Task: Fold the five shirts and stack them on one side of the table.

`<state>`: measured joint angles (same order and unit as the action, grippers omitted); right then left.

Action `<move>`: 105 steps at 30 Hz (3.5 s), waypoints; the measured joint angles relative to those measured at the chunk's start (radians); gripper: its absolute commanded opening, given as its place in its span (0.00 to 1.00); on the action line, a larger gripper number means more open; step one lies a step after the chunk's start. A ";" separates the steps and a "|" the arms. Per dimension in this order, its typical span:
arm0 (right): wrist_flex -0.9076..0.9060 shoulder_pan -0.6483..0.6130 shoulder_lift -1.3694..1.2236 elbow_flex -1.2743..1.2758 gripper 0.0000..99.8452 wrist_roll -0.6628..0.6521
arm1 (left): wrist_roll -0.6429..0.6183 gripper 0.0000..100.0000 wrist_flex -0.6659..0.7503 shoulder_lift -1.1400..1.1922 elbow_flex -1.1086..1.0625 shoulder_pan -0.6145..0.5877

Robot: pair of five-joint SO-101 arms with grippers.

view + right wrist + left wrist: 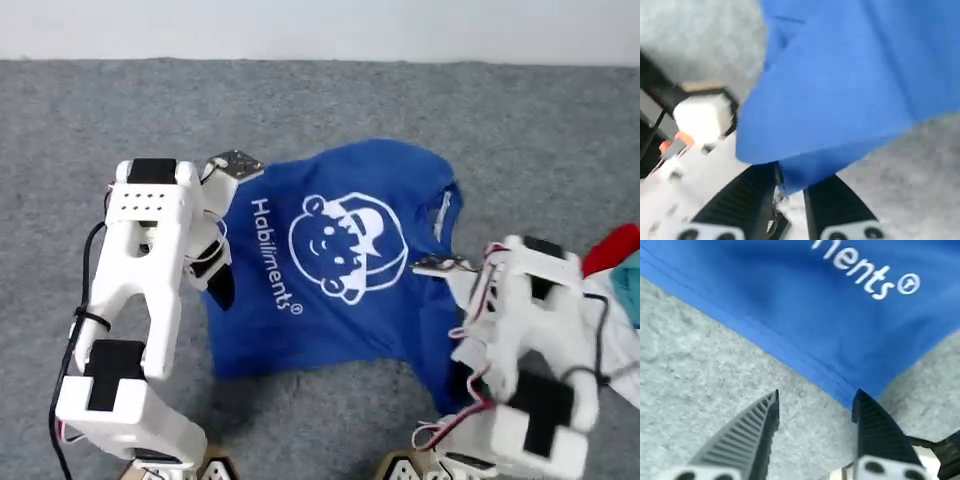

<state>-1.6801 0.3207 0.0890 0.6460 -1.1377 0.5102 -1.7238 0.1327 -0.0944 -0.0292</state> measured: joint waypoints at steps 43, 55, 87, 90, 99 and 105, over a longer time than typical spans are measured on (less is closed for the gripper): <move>0.459 -0.273 -0.549 -0.919 0.30 0.532 | -0.072 0.22 0.000 0.000 -0.011 0.000; 0.086 -0.354 -1.330 -1.976 0.07 0.488 | -0.074 0.19 0.000 0.000 -0.011 0.000; -0.077 -0.293 -0.690 -1.436 0.36 0.190 | -0.074 0.17 0.000 0.000 -0.110 0.000; -0.058 -0.290 -0.678 -1.458 0.34 0.232 | -0.074 0.17 0.000 0.000 -0.110 0.000; 0.339 -0.284 -0.847 -1.461 0.24 0.516 | -0.074 0.17 0.000 0.000 -0.110 0.000; 0.384 -0.322 -0.994 -1.461 0.24 0.511 | -0.075 0.17 0.000 0.000 -0.118 0.000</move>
<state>-1.2965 -0.0015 -0.9053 -0.8147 -0.6268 0.4350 -1.7238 0.1327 -0.2125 -0.0292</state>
